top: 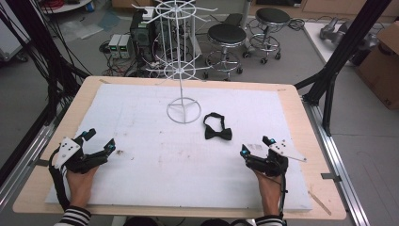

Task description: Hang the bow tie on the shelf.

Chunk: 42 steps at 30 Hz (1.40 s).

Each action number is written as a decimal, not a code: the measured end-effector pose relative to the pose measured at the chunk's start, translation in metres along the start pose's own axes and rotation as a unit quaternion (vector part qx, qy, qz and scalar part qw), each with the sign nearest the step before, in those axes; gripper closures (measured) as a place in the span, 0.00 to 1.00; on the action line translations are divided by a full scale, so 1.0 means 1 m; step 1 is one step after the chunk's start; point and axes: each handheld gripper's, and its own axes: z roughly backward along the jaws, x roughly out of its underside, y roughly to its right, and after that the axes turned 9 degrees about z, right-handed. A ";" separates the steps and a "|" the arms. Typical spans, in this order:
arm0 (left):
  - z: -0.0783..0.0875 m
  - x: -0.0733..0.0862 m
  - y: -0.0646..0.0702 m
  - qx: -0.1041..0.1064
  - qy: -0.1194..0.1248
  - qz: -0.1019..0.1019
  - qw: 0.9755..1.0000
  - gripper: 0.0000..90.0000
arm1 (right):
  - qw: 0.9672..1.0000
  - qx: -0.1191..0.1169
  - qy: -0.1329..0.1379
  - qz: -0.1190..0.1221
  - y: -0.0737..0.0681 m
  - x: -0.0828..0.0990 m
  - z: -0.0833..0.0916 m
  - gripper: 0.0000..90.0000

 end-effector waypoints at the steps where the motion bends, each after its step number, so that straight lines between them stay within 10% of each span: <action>1: 0.000 0.000 0.000 0.000 0.000 0.000 1.000 0.16 | 1.000 0.000 0.000 0.000 0.000 0.000 0.000 0.11; 17: 0.000 0.000 -0.001 -0.001 0.002 0.005 1.000 0.16 | 0.995 -0.037 -0.091 0.014 0.005 -0.047 -0.036 0.11; 42: 0.000 0.000 -0.001 0.000 0.002 0.006 1.000 0.16 | 0.975 -0.106 -0.194 -0.022 0.018 -0.064 -0.095 0.23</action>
